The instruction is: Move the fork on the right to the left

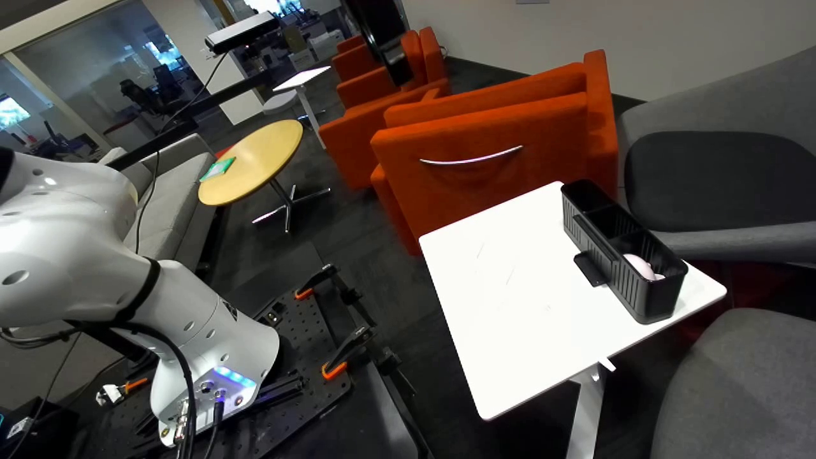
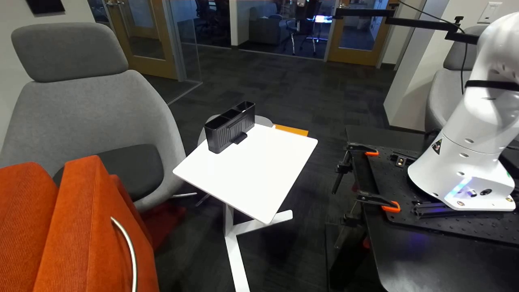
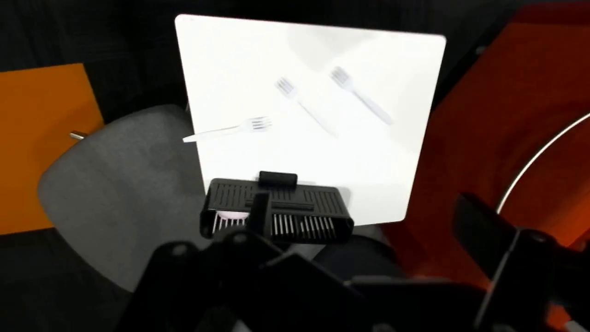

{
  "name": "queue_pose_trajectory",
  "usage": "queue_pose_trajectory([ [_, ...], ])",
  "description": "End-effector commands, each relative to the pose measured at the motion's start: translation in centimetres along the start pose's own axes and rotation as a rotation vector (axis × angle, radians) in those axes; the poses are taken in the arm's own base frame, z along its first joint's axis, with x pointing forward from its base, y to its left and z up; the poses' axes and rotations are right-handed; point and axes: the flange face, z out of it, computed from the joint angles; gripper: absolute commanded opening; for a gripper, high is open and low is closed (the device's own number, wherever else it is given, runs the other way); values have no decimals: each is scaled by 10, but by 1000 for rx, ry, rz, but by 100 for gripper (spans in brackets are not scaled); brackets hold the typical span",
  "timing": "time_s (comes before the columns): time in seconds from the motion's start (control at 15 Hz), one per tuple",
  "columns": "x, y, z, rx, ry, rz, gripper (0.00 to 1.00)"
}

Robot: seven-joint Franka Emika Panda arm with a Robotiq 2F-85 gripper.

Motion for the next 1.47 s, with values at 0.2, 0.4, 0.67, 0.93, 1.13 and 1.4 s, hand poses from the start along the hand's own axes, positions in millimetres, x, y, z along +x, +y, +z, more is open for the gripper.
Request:
queue_pose_trajectory([
  [0.2, 36, 67, 99, -117, 111, 326, 100],
  [0.4, 42, 93, 151, -141, 123, 495, 100],
  [0.67, 36, 100, 173, -139, 62, 555, 100],
  [0.93, 40, 105, 179, -146, 53, 578, 100],
  [1.13, 52, 107, 217, -144, 9, 740, 100],
  [1.4, 56, 118, 272, -116, -76, 959, 100],
])
